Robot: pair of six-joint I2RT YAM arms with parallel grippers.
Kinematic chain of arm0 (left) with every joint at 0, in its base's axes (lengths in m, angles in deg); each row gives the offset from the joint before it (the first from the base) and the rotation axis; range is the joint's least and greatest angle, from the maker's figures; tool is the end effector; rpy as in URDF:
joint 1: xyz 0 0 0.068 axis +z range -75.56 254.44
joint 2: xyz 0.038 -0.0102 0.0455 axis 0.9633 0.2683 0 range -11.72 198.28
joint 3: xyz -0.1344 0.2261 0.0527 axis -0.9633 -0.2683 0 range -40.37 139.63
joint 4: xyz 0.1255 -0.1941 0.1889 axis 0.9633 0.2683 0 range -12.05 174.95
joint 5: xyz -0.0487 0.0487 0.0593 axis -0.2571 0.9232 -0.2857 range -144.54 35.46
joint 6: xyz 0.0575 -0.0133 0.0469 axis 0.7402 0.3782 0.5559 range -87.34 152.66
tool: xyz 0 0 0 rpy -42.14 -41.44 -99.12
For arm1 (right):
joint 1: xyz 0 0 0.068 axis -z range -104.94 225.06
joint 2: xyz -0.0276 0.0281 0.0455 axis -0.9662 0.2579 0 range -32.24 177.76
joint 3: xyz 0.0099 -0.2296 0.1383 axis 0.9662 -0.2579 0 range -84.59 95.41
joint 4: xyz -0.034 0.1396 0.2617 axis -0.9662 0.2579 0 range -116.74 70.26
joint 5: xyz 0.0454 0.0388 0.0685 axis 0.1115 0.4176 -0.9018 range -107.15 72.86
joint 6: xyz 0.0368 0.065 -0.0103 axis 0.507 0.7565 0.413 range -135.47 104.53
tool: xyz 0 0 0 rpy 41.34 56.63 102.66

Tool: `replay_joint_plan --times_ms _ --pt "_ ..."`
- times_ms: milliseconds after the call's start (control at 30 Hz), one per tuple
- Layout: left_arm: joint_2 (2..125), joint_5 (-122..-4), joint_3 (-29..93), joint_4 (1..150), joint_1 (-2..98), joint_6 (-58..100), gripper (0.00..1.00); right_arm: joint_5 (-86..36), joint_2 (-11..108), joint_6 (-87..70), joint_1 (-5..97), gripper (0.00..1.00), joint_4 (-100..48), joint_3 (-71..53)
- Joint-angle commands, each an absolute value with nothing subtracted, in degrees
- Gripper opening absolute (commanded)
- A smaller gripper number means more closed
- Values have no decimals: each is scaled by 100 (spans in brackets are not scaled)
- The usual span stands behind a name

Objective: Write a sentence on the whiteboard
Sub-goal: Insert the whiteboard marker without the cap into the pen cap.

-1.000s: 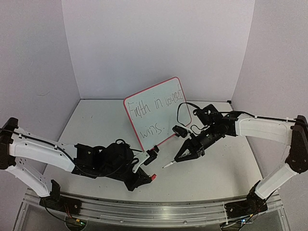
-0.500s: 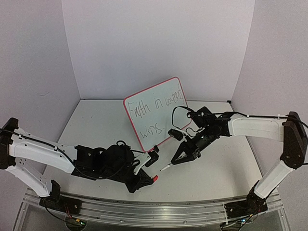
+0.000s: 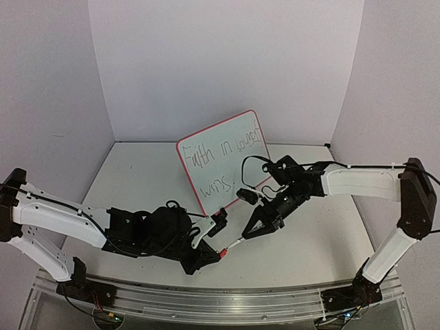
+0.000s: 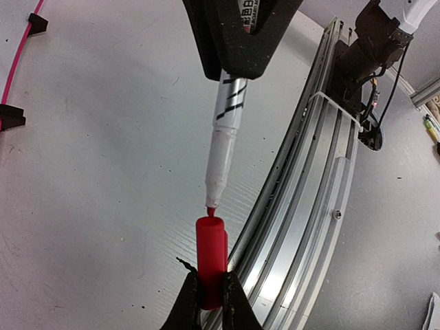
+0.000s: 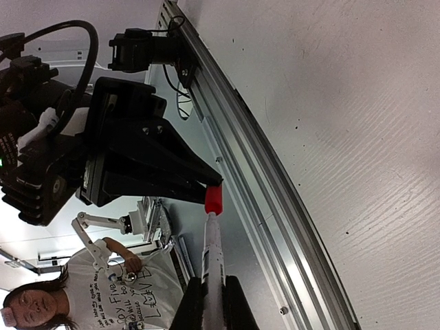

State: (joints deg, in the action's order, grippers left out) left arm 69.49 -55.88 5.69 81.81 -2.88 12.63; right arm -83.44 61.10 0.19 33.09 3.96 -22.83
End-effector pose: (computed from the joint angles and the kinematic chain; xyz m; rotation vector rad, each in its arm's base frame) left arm 0.0764 -0.3459 0.1686 1.1739 2.1214 -0.8869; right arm 0.2250 0.2807 0.1864 0.9347 -2.2782 -1.6802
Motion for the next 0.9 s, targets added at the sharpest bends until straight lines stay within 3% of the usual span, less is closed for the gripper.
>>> replay_joint_plan --times_ms 0,867 --pt "6810 -5507 577 7915 -323 1182 0 -8489 6165 -88 3256 0 367 -2111" --pt "6825 -5550 733 8047 -322 1326 0 -8518 6582 -108 2946 0 416 -1876"
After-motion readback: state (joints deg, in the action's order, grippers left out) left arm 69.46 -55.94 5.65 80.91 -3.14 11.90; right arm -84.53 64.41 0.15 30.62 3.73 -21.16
